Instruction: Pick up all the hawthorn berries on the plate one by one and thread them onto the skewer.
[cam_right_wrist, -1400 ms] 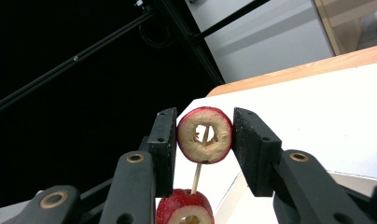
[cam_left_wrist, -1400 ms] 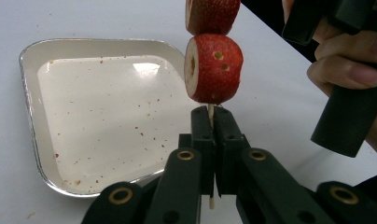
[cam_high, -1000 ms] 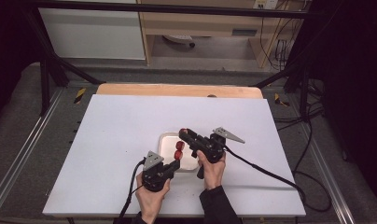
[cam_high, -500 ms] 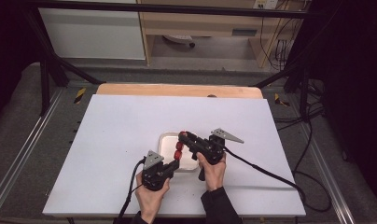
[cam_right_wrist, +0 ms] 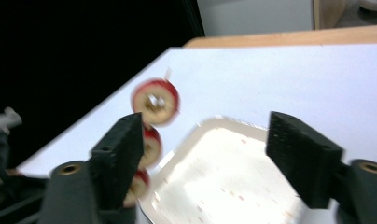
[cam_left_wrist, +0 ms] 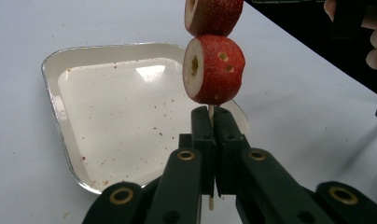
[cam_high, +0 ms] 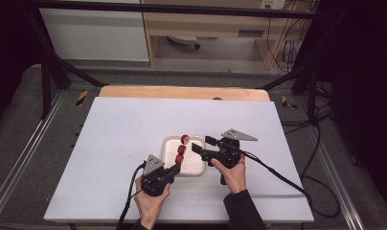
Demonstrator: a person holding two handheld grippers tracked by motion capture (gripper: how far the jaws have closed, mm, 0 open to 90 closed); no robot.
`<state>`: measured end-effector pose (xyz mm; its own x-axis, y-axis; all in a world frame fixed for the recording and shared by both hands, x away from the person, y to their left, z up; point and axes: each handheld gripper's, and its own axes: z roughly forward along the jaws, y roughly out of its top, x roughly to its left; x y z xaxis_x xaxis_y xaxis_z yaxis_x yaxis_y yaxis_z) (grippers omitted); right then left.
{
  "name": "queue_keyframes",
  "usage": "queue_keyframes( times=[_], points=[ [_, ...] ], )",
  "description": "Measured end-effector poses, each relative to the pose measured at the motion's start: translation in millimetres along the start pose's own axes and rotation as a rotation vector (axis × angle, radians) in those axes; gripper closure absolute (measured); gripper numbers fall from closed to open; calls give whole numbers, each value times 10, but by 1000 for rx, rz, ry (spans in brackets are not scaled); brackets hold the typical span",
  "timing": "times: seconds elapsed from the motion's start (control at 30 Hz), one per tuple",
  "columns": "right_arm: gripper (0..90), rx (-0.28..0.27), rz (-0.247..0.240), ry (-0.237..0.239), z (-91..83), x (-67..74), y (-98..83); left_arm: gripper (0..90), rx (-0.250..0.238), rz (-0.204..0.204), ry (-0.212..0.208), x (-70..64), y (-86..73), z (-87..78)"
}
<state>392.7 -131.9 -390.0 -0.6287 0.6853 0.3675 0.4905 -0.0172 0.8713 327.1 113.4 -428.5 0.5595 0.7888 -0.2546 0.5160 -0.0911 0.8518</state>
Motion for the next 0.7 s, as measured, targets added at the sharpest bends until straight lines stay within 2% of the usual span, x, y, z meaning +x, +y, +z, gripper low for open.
queue_keyframes(
  times=[0.13, 0.27, 0.47, 0.63, 0.7],
  points=[
    [162, 71, -68, -34, -60, -78, -23, 886, 14, 18, 7, 33, 7, -21],
    [95, 121, -105, -57, -140, -175, -75, 885, 28, 31, 10, 56, 21, -43],
    [55, 173, -142, -82, -280, -337, -177, 885, 49, 55, 6, 69, 59, -69],
    [25, 247, -198, -112, -399, -451, -262, 885, 69, 72, 1, 80, 96, -92],
    [24, 259, -207, -119, -446, -493, -298, 885, 80, 79, -2, 91, 124, -100]
  ],
)
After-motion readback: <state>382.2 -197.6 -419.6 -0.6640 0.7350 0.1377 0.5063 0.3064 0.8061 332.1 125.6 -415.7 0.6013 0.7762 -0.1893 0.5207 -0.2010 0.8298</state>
